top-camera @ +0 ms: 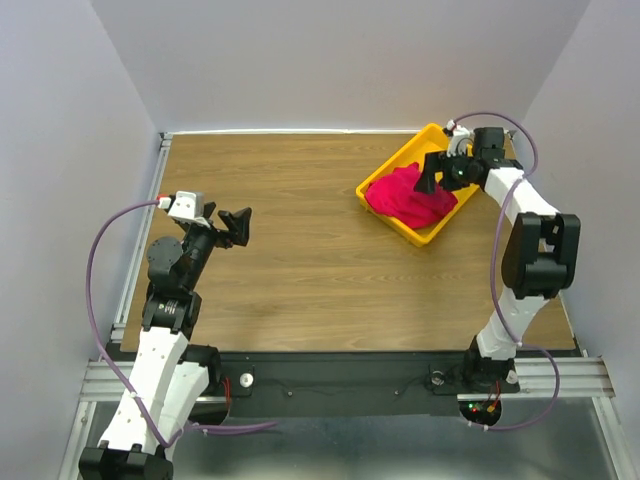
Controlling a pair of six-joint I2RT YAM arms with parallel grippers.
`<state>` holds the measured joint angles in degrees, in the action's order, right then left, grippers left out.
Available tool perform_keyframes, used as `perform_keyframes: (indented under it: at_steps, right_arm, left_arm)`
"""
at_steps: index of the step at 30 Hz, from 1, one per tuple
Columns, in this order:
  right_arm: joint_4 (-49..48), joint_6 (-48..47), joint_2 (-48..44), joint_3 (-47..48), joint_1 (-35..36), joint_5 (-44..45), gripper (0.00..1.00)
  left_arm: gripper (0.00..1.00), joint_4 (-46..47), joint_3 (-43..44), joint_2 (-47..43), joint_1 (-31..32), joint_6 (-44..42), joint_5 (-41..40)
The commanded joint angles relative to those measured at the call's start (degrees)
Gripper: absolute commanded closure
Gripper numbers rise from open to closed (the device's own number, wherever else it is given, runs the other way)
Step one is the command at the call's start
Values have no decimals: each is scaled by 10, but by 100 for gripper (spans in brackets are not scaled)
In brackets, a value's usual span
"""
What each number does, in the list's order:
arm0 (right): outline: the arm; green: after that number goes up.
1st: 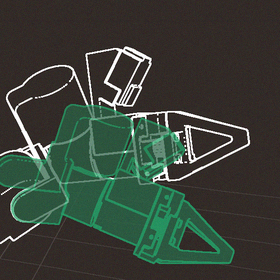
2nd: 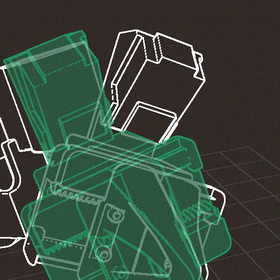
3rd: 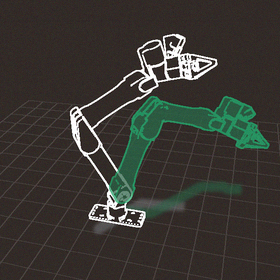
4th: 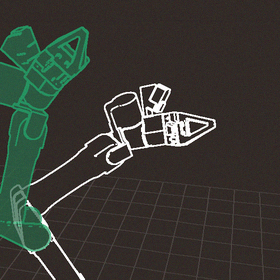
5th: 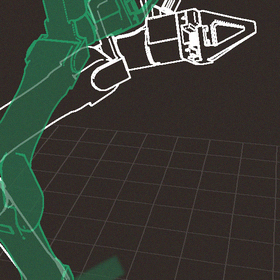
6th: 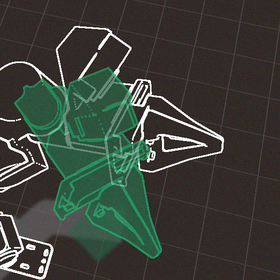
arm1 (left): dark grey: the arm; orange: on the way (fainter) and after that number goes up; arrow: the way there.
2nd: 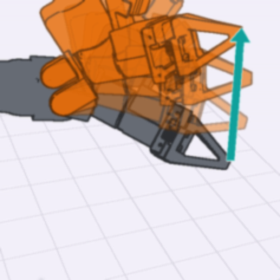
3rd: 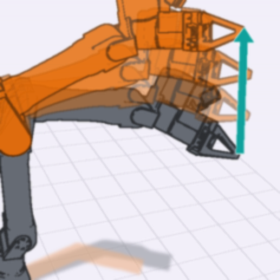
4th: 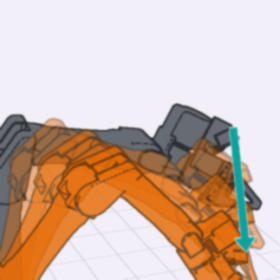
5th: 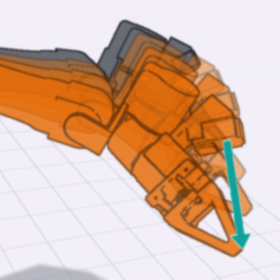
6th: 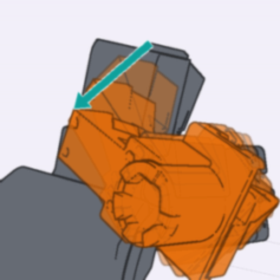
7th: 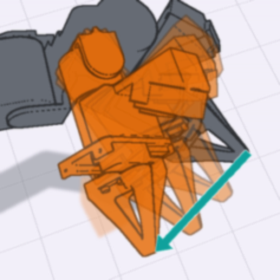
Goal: Fold and stack the t-shirts
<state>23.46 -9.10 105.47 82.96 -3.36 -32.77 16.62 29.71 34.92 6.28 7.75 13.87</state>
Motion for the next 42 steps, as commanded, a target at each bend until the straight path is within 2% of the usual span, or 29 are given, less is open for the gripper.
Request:
perform_keyframes:
  at_steps: [1,6,9,10,12,16,19,23,29,35,38,42]
  right_arm:
    - [9,-8,39,62,0,22,0]
    - [32,-7,105,110,7,53,12]
    - [54,-6,116,133,7,47,43]
    - [60,-4,114,138,7,35,73]
    - [66,-1,100,148,6,18,98]
    - [73,12,42,182,7,-48,100]
    - [73,38,1,221,7,-167,99]
    - [69,88,-25,290,14,-271,100]
    - [14,147,-107,321,32,-373,99]
    - [-67,252,-168,362,33,-426,99]
    - [-107,311,-182,349,38,-446,100]
    - [-113,309,-196,305,61,-446,100]
  left_arm:
    - [1,32,8,-2,0,-4,19]
    - [1,32,7,-7,0,-3,20]
    - [1,32,6,-11,0,-3,20]
    - [1,32,6,-11,0,-2,20]
    - [1,33,6,-12,0,-2,22]
    - [1,37,5,-13,0,-2,25]
    - [1,38,5,-13,0,-2,26]
    - [1,40,3,-13,0,-2,26]
    - [1,44,2,-9,0,-2,25]
    - [1,46,-2,-12,0,-10,11]
    - [1,46,-5,-18,0,-12,2]
    - [1,47,-8,-30,0,-14,-15]
